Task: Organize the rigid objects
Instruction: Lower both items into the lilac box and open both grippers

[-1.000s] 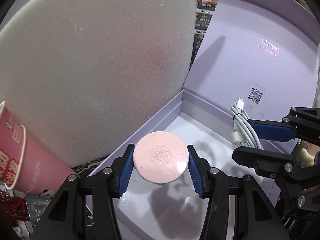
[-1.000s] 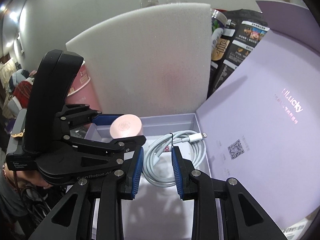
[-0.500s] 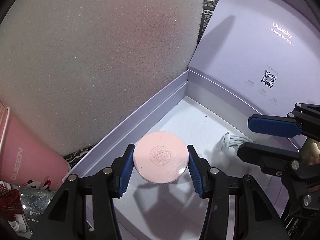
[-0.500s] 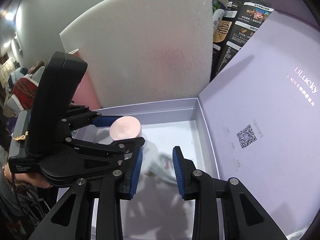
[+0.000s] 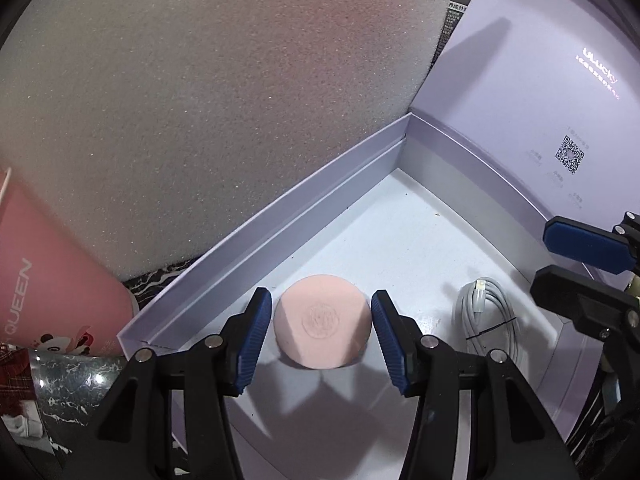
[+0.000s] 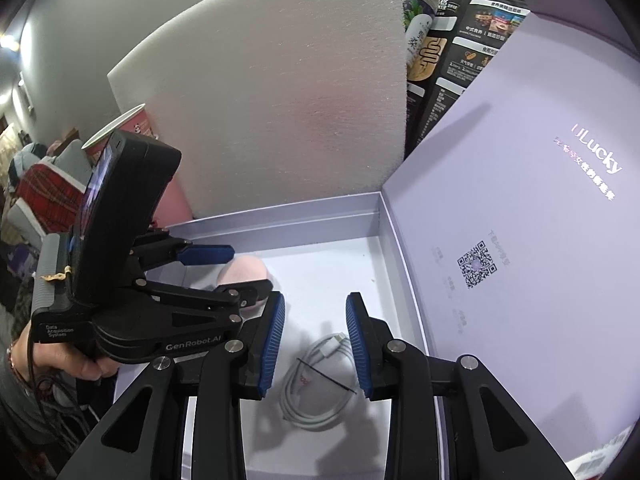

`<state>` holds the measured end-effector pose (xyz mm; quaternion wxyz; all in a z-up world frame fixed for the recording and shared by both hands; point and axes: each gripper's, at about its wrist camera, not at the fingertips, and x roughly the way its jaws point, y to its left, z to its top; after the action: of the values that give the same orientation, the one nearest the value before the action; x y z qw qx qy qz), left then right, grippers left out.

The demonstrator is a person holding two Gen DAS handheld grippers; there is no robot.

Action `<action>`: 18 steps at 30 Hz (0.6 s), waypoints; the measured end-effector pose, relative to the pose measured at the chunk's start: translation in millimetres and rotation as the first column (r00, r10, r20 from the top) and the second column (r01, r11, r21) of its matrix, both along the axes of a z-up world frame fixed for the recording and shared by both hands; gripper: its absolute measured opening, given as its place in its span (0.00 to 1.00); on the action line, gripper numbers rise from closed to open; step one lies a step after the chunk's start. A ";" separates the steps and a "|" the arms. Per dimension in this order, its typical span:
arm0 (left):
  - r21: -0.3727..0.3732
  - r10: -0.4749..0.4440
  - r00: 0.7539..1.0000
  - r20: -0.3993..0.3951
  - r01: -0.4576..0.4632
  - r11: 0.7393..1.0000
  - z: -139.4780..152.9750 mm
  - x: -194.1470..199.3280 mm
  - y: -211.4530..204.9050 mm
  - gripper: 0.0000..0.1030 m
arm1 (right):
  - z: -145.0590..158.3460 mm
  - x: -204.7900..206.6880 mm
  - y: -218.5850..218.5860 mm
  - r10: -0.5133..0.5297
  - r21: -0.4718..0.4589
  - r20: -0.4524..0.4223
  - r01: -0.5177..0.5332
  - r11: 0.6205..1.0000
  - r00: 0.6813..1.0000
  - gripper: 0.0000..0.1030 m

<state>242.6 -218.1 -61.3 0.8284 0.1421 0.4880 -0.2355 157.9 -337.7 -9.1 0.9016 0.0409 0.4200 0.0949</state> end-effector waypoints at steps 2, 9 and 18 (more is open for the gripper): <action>0.006 0.007 1.000 0.009 -0.007 1.000 1.2 -1.6 1.2 0.51 | 2.4 -2.5 0.1 -0.007 -0.003 0.003 0.007 1.000 1.000 0.31; 0.017 0.020 0.998 0.056 -0.021 1.000 14.3 -12.6 5.3 0.51 | 7.2 -8.3 2.3 -0.016 -0.016 0.019 0.016 1.000 1.000 0.31; -0.014 0.048 0.992 0.117 -0.047 0.999 35.0 -35.9 22.8 0.51 | 26.7 -21.9 7.1 -0.018 -0.029 0.059 0.020 0.999 0.998 0.35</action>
<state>206.7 -195.3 -26.3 0.8619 0.1393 0.4402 -0.2096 136.1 -330.6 17.6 0.9149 0.0287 0.3943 0.0812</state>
